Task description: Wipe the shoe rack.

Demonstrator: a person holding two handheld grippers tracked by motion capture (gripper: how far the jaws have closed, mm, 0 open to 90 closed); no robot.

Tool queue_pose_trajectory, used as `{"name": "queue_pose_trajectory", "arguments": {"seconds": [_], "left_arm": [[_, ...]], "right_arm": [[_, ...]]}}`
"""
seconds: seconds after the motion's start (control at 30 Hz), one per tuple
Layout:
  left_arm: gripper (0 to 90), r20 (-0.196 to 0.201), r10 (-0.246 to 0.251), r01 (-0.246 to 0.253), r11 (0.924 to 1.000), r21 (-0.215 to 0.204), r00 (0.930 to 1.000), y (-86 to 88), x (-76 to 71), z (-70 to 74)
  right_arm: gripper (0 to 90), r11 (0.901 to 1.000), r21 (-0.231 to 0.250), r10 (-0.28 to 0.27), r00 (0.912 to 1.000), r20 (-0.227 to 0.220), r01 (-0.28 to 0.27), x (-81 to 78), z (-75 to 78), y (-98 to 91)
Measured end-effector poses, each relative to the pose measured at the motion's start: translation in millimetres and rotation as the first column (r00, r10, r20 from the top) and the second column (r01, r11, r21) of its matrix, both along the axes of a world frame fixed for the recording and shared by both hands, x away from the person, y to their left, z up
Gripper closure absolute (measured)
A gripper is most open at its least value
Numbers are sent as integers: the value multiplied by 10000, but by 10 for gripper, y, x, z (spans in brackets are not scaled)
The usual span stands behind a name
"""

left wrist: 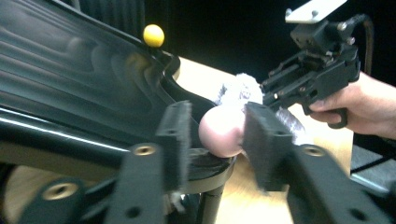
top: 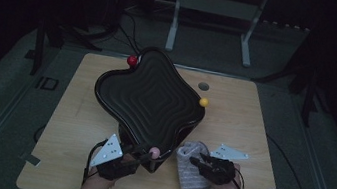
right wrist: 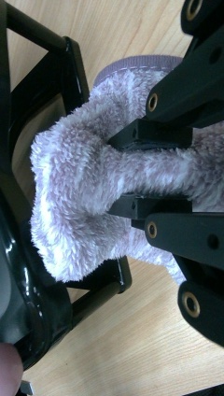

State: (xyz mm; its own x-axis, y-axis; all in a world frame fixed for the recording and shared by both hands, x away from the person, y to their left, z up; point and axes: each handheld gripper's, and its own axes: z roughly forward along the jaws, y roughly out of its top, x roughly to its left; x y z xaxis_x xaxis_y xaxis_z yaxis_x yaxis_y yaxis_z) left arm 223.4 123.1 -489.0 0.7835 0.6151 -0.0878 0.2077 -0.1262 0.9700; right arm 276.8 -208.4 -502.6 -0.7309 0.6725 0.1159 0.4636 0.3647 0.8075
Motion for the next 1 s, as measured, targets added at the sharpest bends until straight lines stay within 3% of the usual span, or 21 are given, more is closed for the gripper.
{"name": "queue_pose_trajectory", "arguments": {"seconds": [0.07, 0.2, 0.6, 0.87, 1.0], "left_arm": [[741, 285, 373, -382, 9988, 318, 9989, -23, -25, 3], [784, 115, 621, -625, 9976, 313, 9980, -34, 22, -17], [760, 63, 380, -381, 9991, 177, 9993, -169, 65, -25], [761, -22, -72, 73, 9984, 569, 10000, -393, 109, -25], [759, 10, 6, -6, 9984, 571, 10000, -501, 161, -22]], "right_arm": [[726, 10000, 49, -52, 10000, -20, 52, -4, -3, -16], [726, 9999, 59, -104, 9999, 13, 104, -12, -3, -27], [726, 9999, 84, -142, 9999, -55, 143, -8, -17, -61], [726, 9998, 70, -209, 9998, -63, 210, 2, -25, -84], [726, 9993, 114, -352, 9993, -91, 353, 19, -33, -128]]}}
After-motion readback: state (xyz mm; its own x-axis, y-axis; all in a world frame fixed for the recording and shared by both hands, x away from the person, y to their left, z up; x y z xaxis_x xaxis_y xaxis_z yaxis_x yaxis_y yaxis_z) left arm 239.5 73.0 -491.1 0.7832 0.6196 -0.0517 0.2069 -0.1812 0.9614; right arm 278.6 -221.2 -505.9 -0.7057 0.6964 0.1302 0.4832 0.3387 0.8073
